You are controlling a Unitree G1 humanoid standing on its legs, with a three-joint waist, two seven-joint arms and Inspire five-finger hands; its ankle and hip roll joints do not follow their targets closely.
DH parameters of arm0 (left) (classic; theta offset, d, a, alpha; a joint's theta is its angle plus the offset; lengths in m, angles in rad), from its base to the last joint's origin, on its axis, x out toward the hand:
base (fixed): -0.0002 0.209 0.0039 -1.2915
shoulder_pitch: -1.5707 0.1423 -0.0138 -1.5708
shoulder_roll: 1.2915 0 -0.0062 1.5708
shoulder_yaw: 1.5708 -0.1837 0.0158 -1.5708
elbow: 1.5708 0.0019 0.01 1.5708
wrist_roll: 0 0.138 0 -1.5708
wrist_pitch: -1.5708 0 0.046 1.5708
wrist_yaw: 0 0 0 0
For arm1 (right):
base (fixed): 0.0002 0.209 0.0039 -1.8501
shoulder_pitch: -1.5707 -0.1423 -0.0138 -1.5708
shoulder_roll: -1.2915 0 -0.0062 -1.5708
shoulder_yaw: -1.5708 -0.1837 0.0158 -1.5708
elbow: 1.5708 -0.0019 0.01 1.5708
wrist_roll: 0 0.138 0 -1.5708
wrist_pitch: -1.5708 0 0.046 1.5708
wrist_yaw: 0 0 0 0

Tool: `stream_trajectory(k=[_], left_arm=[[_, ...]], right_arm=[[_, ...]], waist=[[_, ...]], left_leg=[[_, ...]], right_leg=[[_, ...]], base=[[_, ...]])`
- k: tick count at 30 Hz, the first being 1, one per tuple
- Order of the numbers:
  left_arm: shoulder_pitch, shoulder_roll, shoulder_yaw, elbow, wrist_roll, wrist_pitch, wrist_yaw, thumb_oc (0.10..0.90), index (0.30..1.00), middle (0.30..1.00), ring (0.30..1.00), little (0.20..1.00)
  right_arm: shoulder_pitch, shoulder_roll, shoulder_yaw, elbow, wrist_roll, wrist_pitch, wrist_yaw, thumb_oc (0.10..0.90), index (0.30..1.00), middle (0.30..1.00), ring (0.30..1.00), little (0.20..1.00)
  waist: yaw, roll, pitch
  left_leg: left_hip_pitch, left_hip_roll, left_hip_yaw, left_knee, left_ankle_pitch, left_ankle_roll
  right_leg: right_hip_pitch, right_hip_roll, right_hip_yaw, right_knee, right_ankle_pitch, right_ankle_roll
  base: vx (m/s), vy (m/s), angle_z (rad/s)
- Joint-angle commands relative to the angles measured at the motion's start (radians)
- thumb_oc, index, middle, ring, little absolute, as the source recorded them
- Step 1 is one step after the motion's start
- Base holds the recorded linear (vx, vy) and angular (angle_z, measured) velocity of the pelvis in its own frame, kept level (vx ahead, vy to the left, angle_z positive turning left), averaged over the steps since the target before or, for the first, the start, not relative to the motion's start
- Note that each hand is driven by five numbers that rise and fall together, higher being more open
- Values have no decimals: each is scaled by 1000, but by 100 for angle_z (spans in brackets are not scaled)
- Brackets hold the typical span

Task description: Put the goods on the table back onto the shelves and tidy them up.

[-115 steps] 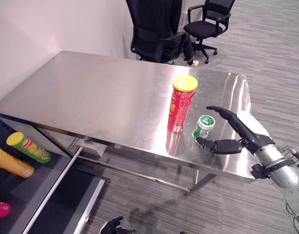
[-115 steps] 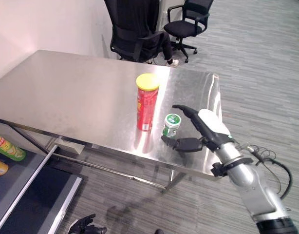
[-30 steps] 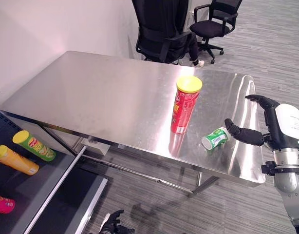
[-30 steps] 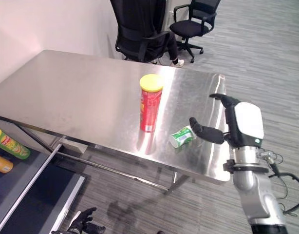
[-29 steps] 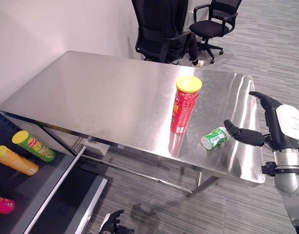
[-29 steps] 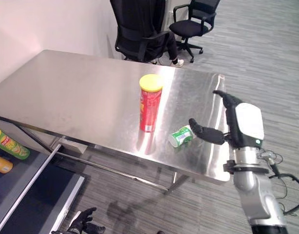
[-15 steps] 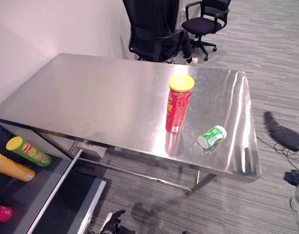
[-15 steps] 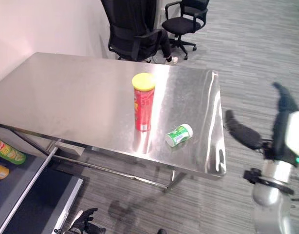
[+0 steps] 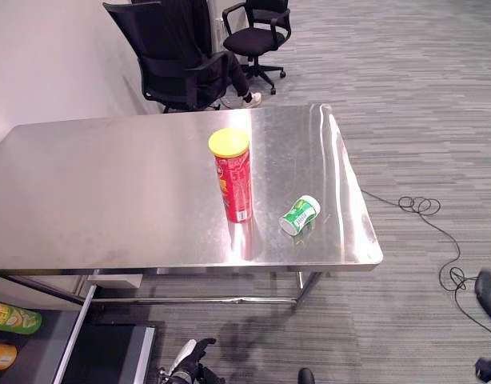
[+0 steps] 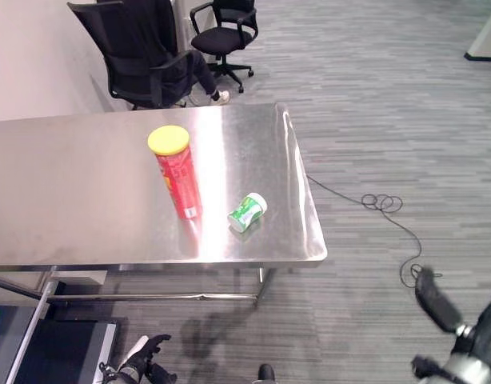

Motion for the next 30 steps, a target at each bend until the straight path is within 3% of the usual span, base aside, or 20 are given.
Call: stream_trajectory(k=[1,3,6,8,10,12,14,15,17,20,23,25,26,30], left_arm=[[-51,31,59,86,-5,-23,8,800,900,900,900,900],[-55,30,57,89,-7,-24,5,800,900,900,900,900],[-91,31,22,104,-6,-26,3,800,900,900,900,900],[-103,38,21,105,0,-27,6,800,900,900,900,900],[-123,58,24,96,3,-28,7,800,900,900,900,900],[-126,77,39,75,-3,-30,8,800,900,900,900,900],[-116,93,49,53,-4,-31,5,800,900,900,900,900],[-116,93,48,52,-4,-31,4,800,900,900,900,900],[-93,117,57,25,6,-38,-12,800,900,900,900,900],[-85,123,58,3,15,-43,-26,800,900,900,900,900],[-83,150,73,-40,34,-56,-37,800,900,900,900,900],[-77,154,83,-39,37,-59,-38,800,900,900,900,900],[-66,158,99,-27,29,-53,-28,800,900,900,900,900],[-31,158,133,-22,17,-50,-24,800,900,900,900,900]], right_arm=[[-72,-72,-70,-218,76,-135,30,800,900,900,900,900],[-80,-74,-71,-227,90,-144,35,800,900,900,900,900],[-138,-73,-37,-274,210,-186,46,800,900,900,900,900],[-144,-69,-25,-295,217,-189,56,800,900,900,900,900],[-161,-58,25,-337,201,-184,73,800,900,900,900,900],[-156,-62,39,-370,167,-180,88,800,900,900,900,900],[-155,-80,28,-388,110,-178,91,800,900,900,900,900],[-155,-79,27,-388,110,-177,91,800,900,900,900,900],[-172,-139,-28,-437,1,-197,108,800,900,900,900,900],[-206,-192,-51,-452,-83,-206,108,800,900,900,900,900],[-275,-332,-73,-441,-229,-204,93,800,900,900,900,900],[-282,-370,-77,-433,-250,-209,84,800,900,900,900,900],[-314,-432,-65,-413,-261,-207,71,800,900,900,900,900],[-342,-585,-26,-357,-284,-216,116,800,900,900,900,900]], waist=[[-20,-65,9],[-20,-69,16],[-25,-92,48],[-19,-93,50],[-12,-100,73],[-2,-95,83],[18,-92,88],[18,-92,88],[58,-89,80],[91,-97,63],[180,-150,20],[199,-164,10],[221,-181,5],[251,-208,2]], left_leg=[[48,15,14,7,-82,14],[46,3,13,7,-88,21],[-2,-44,1,7,-101,42],[-13,-50,-13,7,-124,41],[-57,-40,5,7,-114,40],[-77,-27,22,7,-102,45],[-91,-18,41,7,-89,53],[-90,-18,41,7,-89,53],[-110,-2,63,7,-66,65],[-127,0,70,7,-56,68],[-191,-3,63,7,-14,59],[-199,6,59,8,-1,49],[-205,26,47,9,27,28],[-219,55,33,12,62,14]], right_leg=[[-45,-41,95,66,62,83],[-52,-51,103,69,72,90],[-109,-96,112,49,161,124],[-124,-101,123,35,178,138],[-181,-110,108,25,252,139],[-181,-106,78,55,214,139],[-160,-92,44,149,126,126],[-161,-92,45,152,123,126],[-119,-66,-23,281,27,102],[-84,-57,-72,333,-20,94],[40,9,-106,190,-99,75],[56,30,-110,137,-116,59],[59,67,-100,87,-114,45],[91,114,-96,14,-103,32]], base=[[-51,177,-26],[-48,161,-19],[-150,217,-8],[-87,122,-13],[-237,9,-25],[-245,66,-37],[-161,101,-35],[-174,90,-32],[-223,54,-5],[-108,-51,-23],[-149,-148,-7],[-88,-162,-11],[-160,-211,-14],[-109,-168,9]])
